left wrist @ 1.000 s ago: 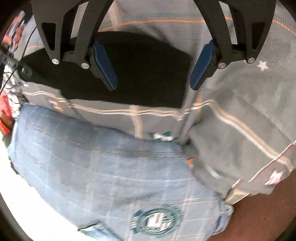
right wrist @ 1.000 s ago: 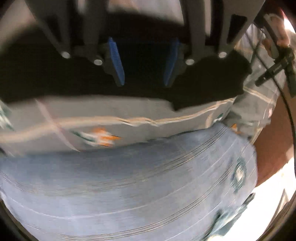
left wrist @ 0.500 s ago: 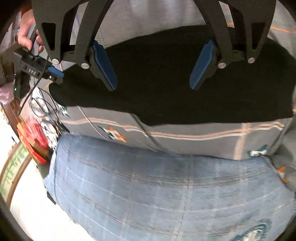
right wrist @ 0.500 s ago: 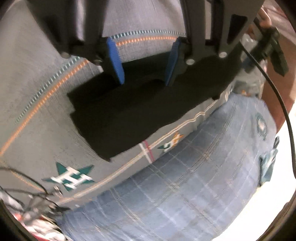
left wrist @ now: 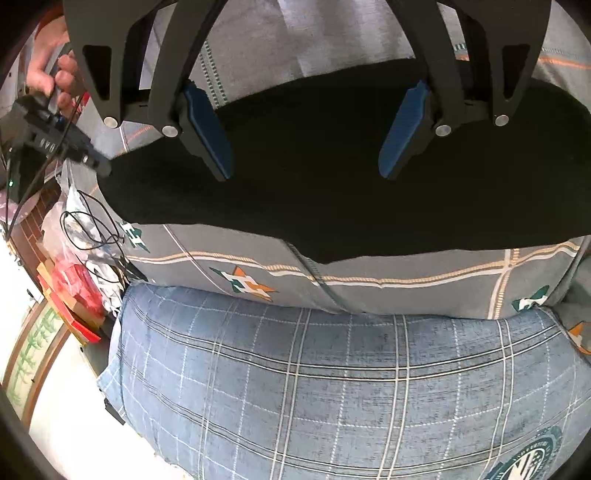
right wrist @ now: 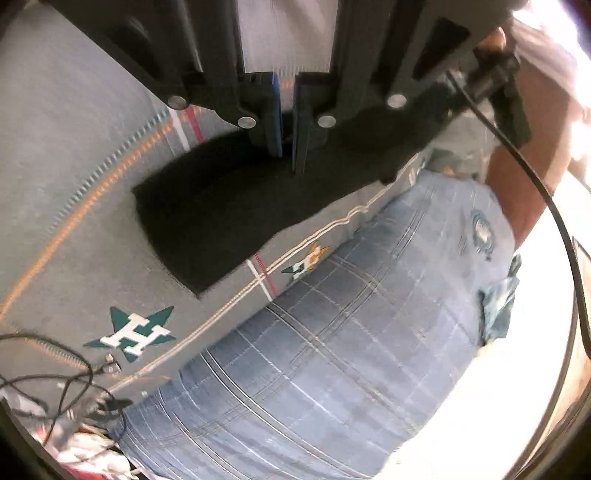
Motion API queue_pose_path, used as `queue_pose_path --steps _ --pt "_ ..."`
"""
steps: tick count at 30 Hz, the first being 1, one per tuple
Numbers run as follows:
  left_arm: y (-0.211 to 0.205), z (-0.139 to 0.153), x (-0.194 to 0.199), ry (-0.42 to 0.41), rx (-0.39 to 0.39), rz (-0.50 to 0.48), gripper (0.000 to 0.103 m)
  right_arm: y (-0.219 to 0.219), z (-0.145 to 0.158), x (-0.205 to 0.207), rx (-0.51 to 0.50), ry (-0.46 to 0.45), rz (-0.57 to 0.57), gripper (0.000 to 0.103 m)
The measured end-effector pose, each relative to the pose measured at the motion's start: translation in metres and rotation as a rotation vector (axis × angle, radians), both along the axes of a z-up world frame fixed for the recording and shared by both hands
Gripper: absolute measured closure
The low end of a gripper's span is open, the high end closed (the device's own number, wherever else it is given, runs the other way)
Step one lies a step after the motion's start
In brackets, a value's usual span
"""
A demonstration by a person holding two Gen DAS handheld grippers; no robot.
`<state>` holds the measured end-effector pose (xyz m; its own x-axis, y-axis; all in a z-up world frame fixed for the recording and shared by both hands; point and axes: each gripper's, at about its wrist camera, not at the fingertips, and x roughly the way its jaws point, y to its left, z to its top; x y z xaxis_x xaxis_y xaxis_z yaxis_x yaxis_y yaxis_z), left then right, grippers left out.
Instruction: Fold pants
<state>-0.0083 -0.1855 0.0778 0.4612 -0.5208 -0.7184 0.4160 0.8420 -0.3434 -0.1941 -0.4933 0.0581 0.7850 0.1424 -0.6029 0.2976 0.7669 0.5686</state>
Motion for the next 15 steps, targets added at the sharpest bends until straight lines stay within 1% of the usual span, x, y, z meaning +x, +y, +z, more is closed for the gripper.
queue_pose_path --steps 2,4,5,6,7,8,9,10,11,13,15 --pt "0.0 -0.003 0.001 0.008 0.001 0.007 0.022 -0.002 -0.009 0.004 -0.018 0.044 -0.013 0.1" --pt "-0.001 -0.006 0.0 0.017 -0.002 0.007 0.022 -0.008 -0.022 0.01 0.016 0.074 -0.023 0.098" --pt "-0.002 -0.008 -0.002 0.02 0.002 0.001 0.022 -0.01 -0.027 0.011 0.034 0.086 -0.036 0.093" --pt "-0.003 -0.008 -0.004 0.017 0.005 -0.006 0.022 -0.013 -0.031 0.01 0.052 0.095 -0.052 0.092" --pt "-0.006 -0.006 -0.006 0.006 0.006 -0.017 0.022 -0.016 -0.032 0.007 0.075 0.085 -0.056 0.091" --pt "-0.008 -0.005 -0.007 -0.002 0.006 -0.026 0.022 -0.018 -0.031 0.002 0.078 0.078 -0.067 0.087" --pt "-0.012 -0.003 -0.009 -0.011 0.006 -0.039 0.022 -0.019 -0.029 -0.001 0.064 0.08 -0.078 0.085" --pt "-0.015 -0.002 -0.009 -0.015 0.006 -0.049 0.022 -0.021 -0.026 -0.005 0.033 0.083 -0.097 0.079" --pt "-0.02 -0.001 -0.01 -0.018 0.008 -0.063 0.022 -0.024 -0.022 -0.008 0.0 0.089 -0.119 0.077" --pt "-0.029 0.0 -0.011 -0.021 0.017 -0.074 0.022 -0.033 -0.02 -0.011 -0.019 0.108 -0.152 0.077" --pt "-0.04 0.001 -0.012 -0.023 0.031 -0.083 0.022 -0.044 -0.02 -0.016 -0.009 0.112 -0.19 0.077"
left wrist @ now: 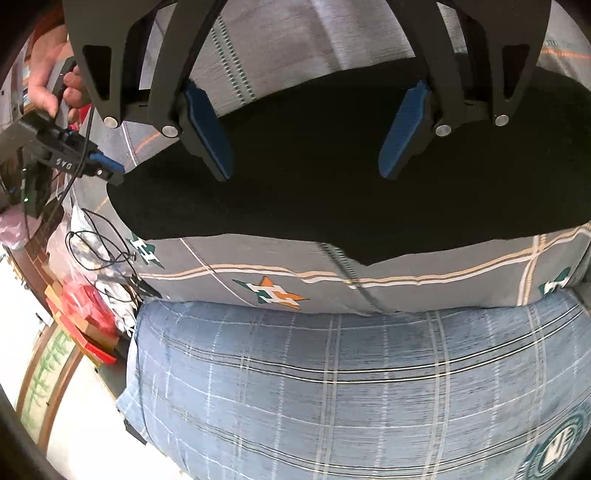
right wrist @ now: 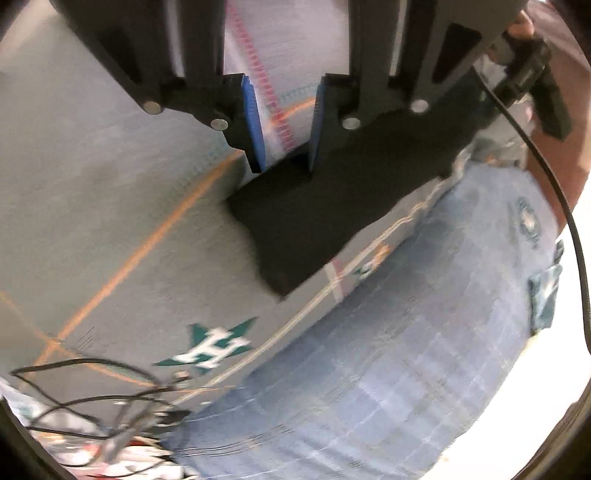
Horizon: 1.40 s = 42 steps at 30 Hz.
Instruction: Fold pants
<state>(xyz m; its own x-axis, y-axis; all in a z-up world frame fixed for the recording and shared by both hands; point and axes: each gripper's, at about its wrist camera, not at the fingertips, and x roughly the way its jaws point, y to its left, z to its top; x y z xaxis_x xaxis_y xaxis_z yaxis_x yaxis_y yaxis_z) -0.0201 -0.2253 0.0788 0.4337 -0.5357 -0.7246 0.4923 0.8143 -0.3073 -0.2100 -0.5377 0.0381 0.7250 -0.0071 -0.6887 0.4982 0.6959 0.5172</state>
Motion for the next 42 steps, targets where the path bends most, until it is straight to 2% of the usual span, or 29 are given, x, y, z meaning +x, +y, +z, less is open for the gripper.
queue_pose_path --steps 3,7,10,13,22,28,31,38,40,42 --pt "-0.016 0.001 -0.002 -0.014 0.012 -0.017 0.022 -0.005 0.003 -0.005 0.001 -0.01 -0.011 0.076" --pt "-0.04 0.004 -0.004 -0.038 0.033 -0.051 0.022 -0.006 0.005 -0.007 -0.019 -0.006 0.014 0.061" --pt "-0.057 0.006 -0.005 -0.046 0.03 -0.086 0.022 -0.001 0.007 -0.007 -0.04 -0.008 0.031 0.059" --pt "-0.077 0.006 -0.003 -0.055 0.053 -0.129 0.022 0.0 0.006 -0.007 -0.037 -0.011 0.047 0.052" --pt "-0.115 0.005 0.008 -0.059 0.082 -0.221 0.022 0.005 -0.004 -0.004 -0.034 -0.009 0.08 0.045" --pt "-0.125 0.004 0.015 -0.009 0.051 -0.273 0.022 0.003 -0.003 -0.001 -0.022 -0.015 0.073 0.045" --pt "-0.134 0.006 0.014 -0.027 0.071 -0.297 0.022 0.0 -0.005 -0.001 -0.002 -0.022 0.069 0.042" --pt "-0.137 0.008 0.014 -0.018 0.061 -0.313 0.022 0.0 0.002 0.004 -0.029 -0.022 0.066 0.042" --pt "-0.138 0.009 0.016 -0.017 0.065 -0.308 0.022 -0.002 0.005 0.01 -0.067 -0.018 0.055 0.042" --pt "-0.136 0.011 0.018 -0.012 0.059 -0.303 0.022 -0.005 0.01 0.018 -0.148 0.012 0.034 0.055"
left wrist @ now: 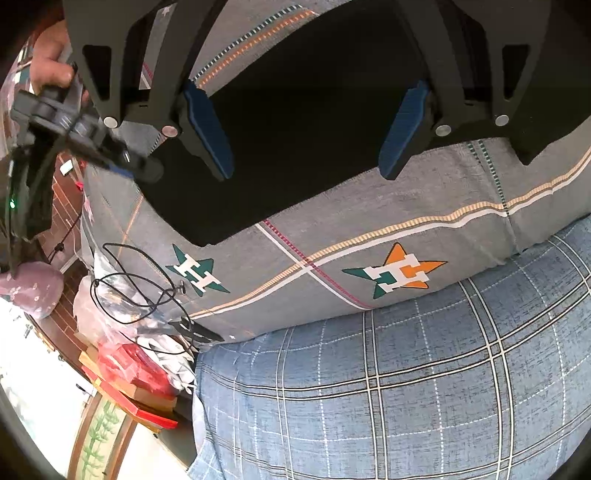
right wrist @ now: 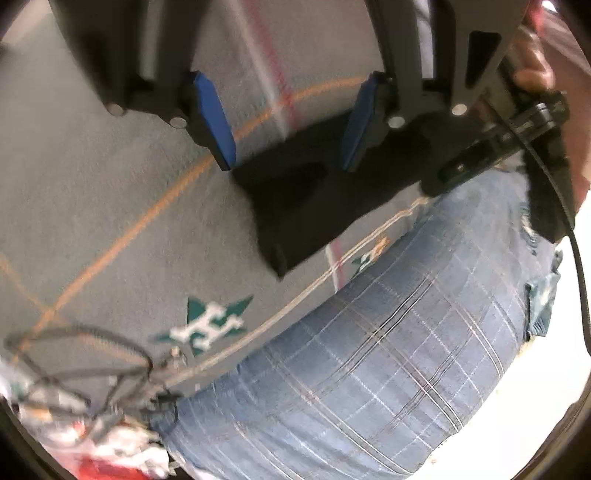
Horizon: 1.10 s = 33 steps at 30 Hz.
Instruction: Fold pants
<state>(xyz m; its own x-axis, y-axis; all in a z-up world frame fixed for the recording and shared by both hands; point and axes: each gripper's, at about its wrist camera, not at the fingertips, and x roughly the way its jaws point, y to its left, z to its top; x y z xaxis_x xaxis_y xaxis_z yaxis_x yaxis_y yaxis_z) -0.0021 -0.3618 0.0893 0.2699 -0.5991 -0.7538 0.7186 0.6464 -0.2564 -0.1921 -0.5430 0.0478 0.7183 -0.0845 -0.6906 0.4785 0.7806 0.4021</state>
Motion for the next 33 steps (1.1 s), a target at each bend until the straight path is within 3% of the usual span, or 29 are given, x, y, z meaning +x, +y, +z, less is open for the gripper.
queue_pose_path --steps 1,2,7,9,11,12,15,16,21,26,33 --pt "0.002 0.001 0.001 0.002 -0.005 0.002 0.022 -0.002 0.004 0.005 -0.043 0.01 -0.001 0.08" --pt "0.003 0.001 0.002 0.002 -0.008 0.005 0.022 -0.004 0.01 0.009 -0.077 0.005 0.009 0.094" --pt "0.011 -0.001 0.007 -0.001 -0.009 0.026 0.022 -0.009 0.031 0.01 -0.086 -0.074 0.056 0.095" --pt "0.011 -0.002 0.009 0.006 -0.013 0.035 0.022 -0.008 0.029 0.012 -0.104 -0.039 0.053 0.095" --pt "0.01 -0.003 0.01 0.015 -0.013 0.038 0.022 -0.009 0.008 0.024 -0.094 0.107 0.078 0.091" --pt "0.009 -0.003 0.01 0.017 -0.014 0.035 0.022 -0.01 0.001 0.025 -0.078 0.138 0.074 0.089" --pt "0.005 -0.002 0.007 0.019 -0.024 0.01 0.022 -0.019 0.003 0.004 0.017 0.057 0.017 0.068" --pt "0.002 -0.002 0.008 0.024 -0.025 0.002 0.022 -0.02 0.007 -0.003 0.034 0.032 -0.001 0.055" --pt "-0.017 -0.002 0.01 0.038 -0.04 -0.059 0.018 -0.013 0.013 -0.023 0.033 0.01 -0.001 0.054" --pt "-0.046 -0.005 0.005 -0.009 0.011 -0.113 0.018 -0.007 0.0 -0.028 0.128 -0.016 -0.005 0.05" --pt "-0.07 -0.006 0.004 -0.014 0.033 -0.184 0.018 0.001 -0.013 -0.023 0.164 -0.055 0.001 0.047"
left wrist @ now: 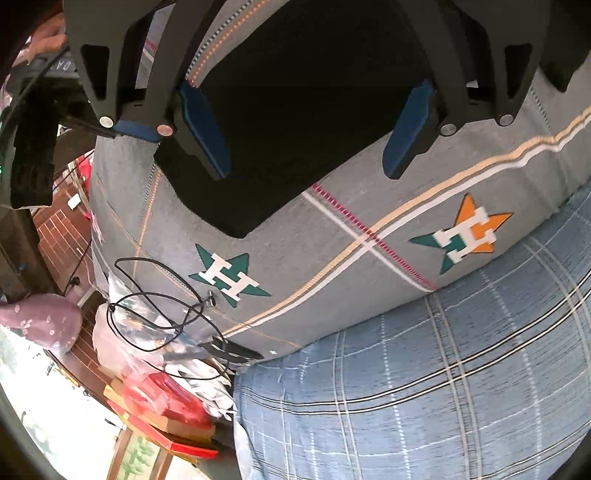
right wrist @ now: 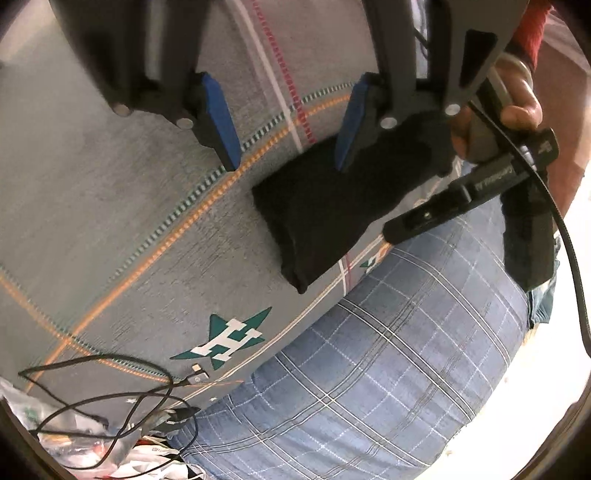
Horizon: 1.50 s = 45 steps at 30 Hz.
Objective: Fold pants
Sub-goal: 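Grasp the folded pants edge with the right gripper and lift it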
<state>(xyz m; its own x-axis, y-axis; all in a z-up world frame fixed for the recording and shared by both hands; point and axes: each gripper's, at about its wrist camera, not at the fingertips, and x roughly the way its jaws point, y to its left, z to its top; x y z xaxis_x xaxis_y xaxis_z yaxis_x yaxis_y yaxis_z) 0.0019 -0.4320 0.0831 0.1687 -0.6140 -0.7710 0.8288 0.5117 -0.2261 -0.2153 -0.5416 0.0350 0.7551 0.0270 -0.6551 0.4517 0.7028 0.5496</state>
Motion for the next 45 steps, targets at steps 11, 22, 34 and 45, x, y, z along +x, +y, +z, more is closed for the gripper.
queue_pose_path --steps 11,22,34,45 --pt "-0.057 -0.013 0.002 0.039 0.078 -0.241 0.018 -0.004 -0.008 0.004 0.044 -0.109 0.02 0.042" --pt "-0.093 -0.027 -0.008 -0.016 0.108 -0.391 0.024 0.001 -0.012 0.022 -0.015 -0.122 0.038 0.078" --pt "-0.046 0.034 -0.008 -0.063 -0.082 -0.326 0.09 0.03 0.045 0.025 -0.114 -0.253 0.115 0.091" --pt "0.164 0.072 0.061 -0.023 -0.244 0.08 0.09 0.171 0.09 0.095 -0.2 -0.307 0.48 0.091"
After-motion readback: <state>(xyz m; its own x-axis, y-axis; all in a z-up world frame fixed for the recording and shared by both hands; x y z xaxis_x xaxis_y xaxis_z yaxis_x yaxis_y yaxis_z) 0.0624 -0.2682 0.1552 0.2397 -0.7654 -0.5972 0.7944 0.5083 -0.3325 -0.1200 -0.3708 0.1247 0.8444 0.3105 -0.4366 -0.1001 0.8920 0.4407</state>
